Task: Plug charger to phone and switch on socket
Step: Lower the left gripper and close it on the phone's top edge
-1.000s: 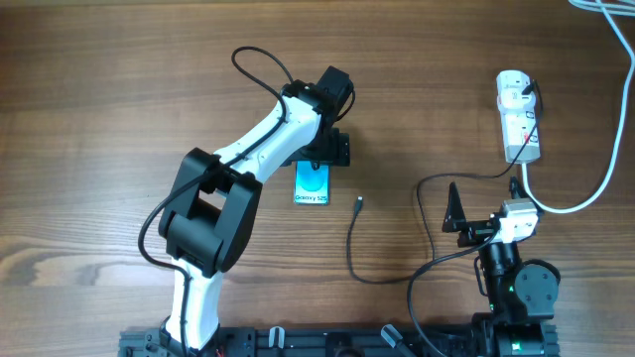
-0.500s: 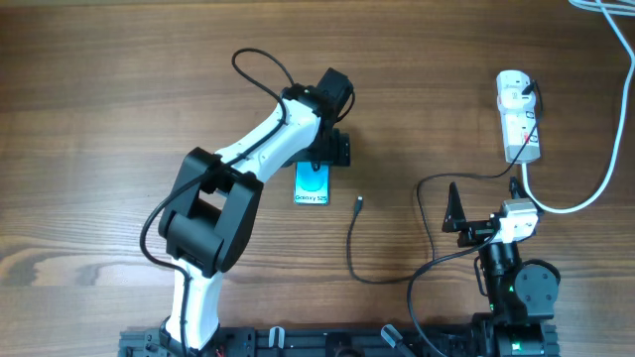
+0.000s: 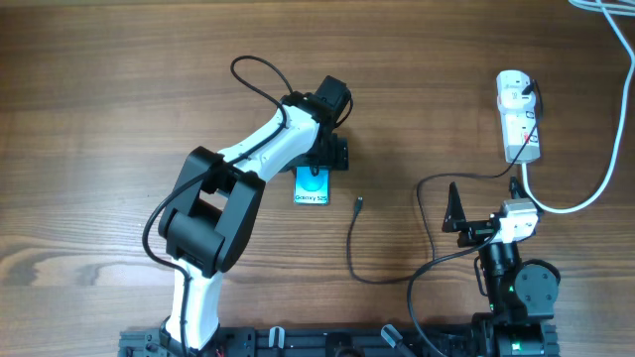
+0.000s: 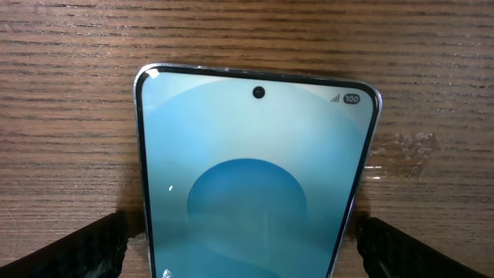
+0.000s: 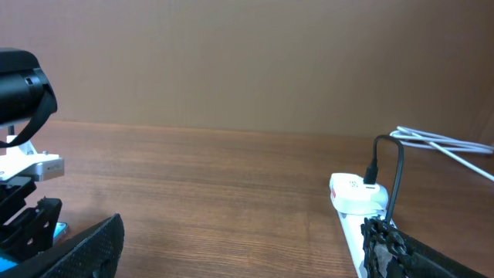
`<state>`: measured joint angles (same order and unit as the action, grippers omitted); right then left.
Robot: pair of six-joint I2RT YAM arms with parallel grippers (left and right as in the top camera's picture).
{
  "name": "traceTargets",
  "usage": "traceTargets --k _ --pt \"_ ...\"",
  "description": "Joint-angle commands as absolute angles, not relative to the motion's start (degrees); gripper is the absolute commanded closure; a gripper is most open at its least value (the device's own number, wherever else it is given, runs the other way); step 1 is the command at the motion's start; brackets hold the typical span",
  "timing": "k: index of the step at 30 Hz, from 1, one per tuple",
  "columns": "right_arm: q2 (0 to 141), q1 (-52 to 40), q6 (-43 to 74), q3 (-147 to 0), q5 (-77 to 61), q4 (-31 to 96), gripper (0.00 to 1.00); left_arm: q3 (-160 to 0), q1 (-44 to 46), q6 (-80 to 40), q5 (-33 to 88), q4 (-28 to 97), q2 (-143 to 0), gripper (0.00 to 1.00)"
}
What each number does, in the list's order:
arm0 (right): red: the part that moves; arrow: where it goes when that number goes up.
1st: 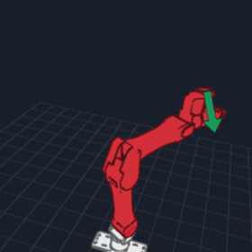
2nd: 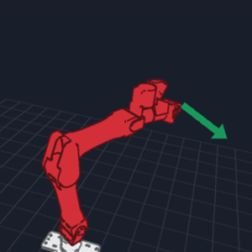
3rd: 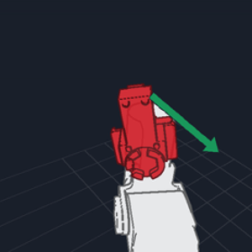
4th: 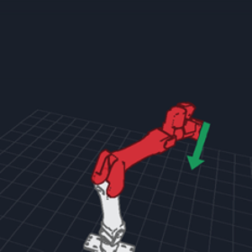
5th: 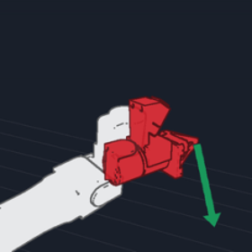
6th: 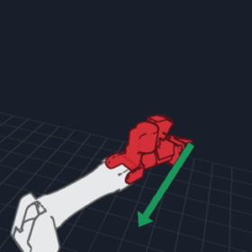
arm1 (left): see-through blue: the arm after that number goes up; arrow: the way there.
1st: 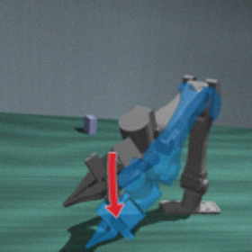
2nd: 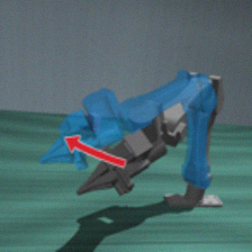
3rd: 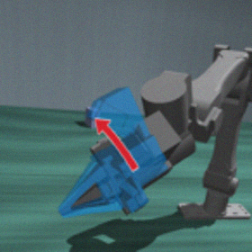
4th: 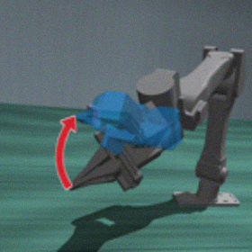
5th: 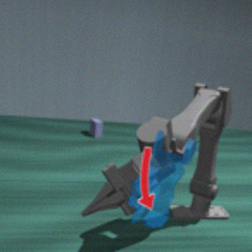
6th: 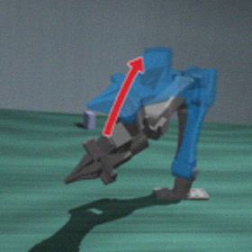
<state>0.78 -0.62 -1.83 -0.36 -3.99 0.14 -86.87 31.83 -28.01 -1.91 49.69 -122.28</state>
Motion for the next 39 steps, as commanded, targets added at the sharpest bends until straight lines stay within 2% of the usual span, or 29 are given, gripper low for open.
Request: traceTargets --k 1,39 --pt "0.2 -0.7 -2.4 -0.3 -3.2 0.0 0.0 -86.2 32.0 -29.2 -1.9 49.8 -122.8 0.0" --pt "0.2 -0.7 -2.4 -0.3 -3.2 0.0 0.0 -86.2 32.0 -28.8 0.2 51.5 -124.5 0.0"
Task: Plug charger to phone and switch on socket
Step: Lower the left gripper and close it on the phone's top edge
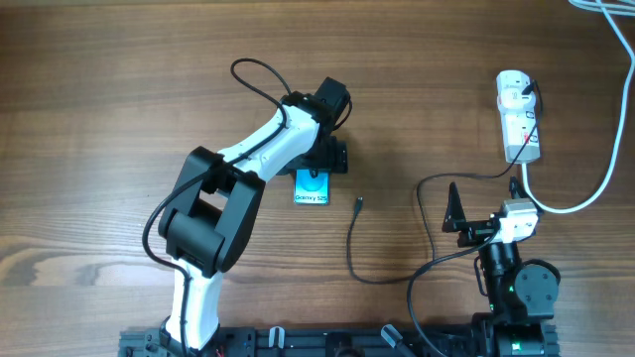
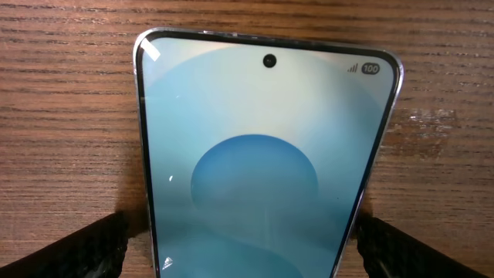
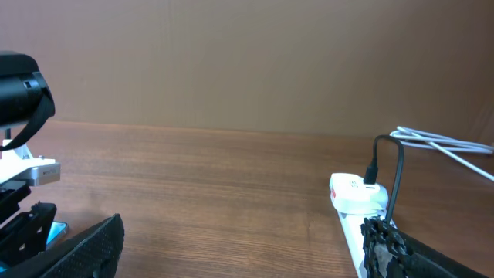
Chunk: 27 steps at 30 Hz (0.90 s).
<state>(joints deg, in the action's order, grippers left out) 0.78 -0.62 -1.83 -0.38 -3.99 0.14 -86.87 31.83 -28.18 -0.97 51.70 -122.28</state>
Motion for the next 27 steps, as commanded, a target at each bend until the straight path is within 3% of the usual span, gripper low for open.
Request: traceTargets --k 1,16,17,19,27 --pt "0.2 -0.7 -2.4 -0.3 -3.2 0.0 0.0 -86.2 32.0 -28.8 0.2 51.4 -125.0 0.0" --pt "0.2 -0.7 -2.4 -0.3 -3.2 0.0 0.0 -86.3 32.0 -28.9 0.2 51.5 -126.0 0.0" --pt "0.2 -0.7 -2.4 -0.3 -3.2 0.0 0.0 -86.3 32.0 -28.9 0.2 51.4 -126.0 0.1" --pt "0.2 -0.7 -2.4 -0.3 -3.2 0.0 0.0 -86.3 32.0 -28.9 0.2 51.5 -126.0 0.17" --pt "0.2 -0.7 -2.4 -0.3 -3.2 0.0 0.0 -86.3 32.0 -28.9 0.2 51.4 -126.0 0.18"
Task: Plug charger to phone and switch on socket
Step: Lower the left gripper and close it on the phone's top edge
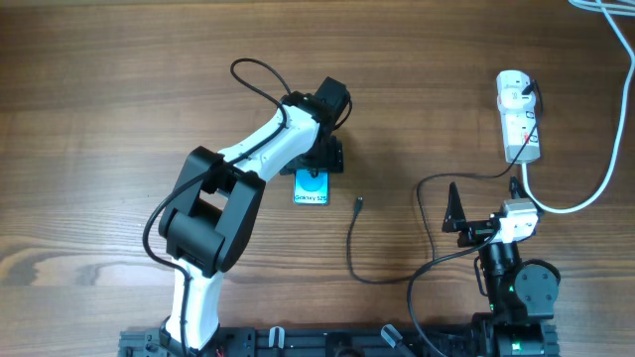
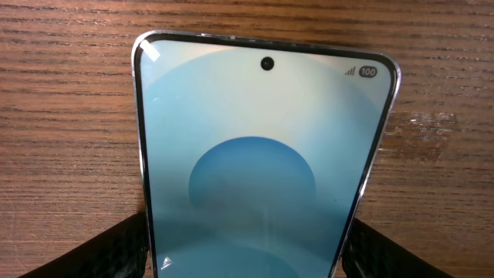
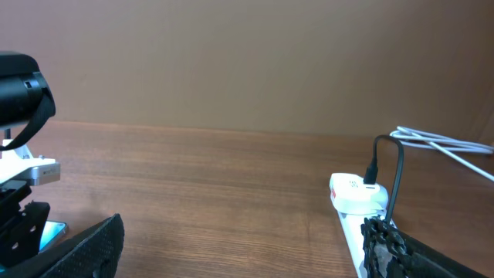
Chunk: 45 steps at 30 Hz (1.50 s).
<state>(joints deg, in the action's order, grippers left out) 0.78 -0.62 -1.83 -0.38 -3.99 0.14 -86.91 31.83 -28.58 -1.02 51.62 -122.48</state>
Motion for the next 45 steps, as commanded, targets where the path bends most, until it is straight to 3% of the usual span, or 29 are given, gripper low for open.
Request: traceTargets --k 1,12,37,45 --pt "0.2 -0.7 -2.4 -0.3 -3.2 0.0 0.0 -86.3 32.0 -28.9 0.2 51.5 -125.9 0.18" --pt "0.2 -0.7 -2.5 -0.3 -3.2 0.0 0.0 -88.5 32.0 -28.9 0.2 52.6 -123.4 0.24" --pt "0.2 -0.7 -2.4 -0.3 -3.2 0.0 0.0 -88.5 31.9 -29.0 1.2 57.3 -113.4 0.23" --pt "0.2 -0.7 -2.4 -0.3 -3.2 0.0 0.0 -83.3 32.1 -29.3 1.2 50.7 -113.4 0.24"
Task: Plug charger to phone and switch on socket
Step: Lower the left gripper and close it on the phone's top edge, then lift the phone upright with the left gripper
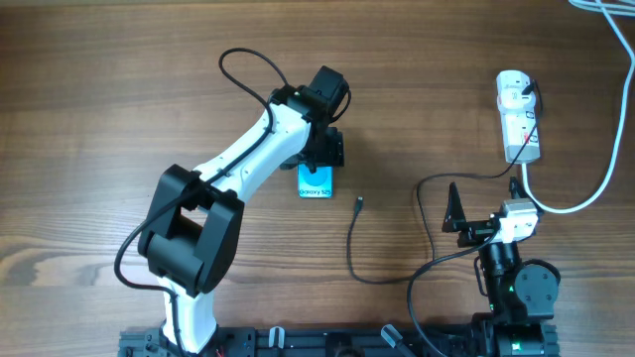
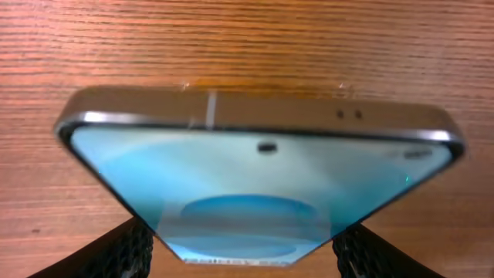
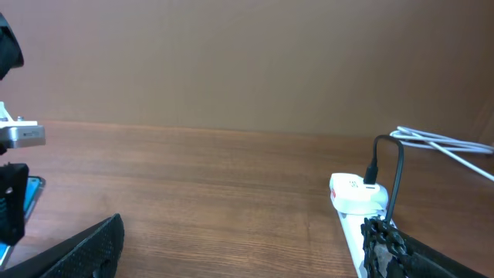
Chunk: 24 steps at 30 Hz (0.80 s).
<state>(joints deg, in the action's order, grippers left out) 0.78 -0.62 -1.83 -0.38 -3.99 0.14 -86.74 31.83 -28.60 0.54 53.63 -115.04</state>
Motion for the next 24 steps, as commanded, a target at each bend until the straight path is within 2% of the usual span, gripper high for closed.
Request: traceTargets --k 1,7,10,12,16,24 --pt "0.2 -0.7 -2.4 -0.3 -3.2 0.0 0.0 -82.1 32.1 -29.4 1.2 49.3 -113.4 0.24" --pt "0.2 -0.7 -2.5 -0.3 -3.2 0.0 0.0 -75.7 32.1 -29.4 1.2 42.5 -113.4 0.22" --pt "0.2 -0.7 -2.4 -0.3 -3.2 0.0 0.0 -74.7 32.1 -29.4 0.9 40.9 -113.4 0.16" --pt "0.2 -0.7 -2.4 -0.3 -3.2 0.0 0.0 -74.2 32.1 -29.4 0.8 40.3 -113.4 0.07" --pt "0.2 -0.7 -2.4 -0.3 -3.2 0.0 0.0 -74.2 32.1 -29.4 0.8 40.4 -113.4 0.0" --pt "0.2 -0.7 -2.4 -0.3 -3.2 0.0 0.0 -73.7 33.8 -29.4 0.1 41.6 -113.5 0.0"
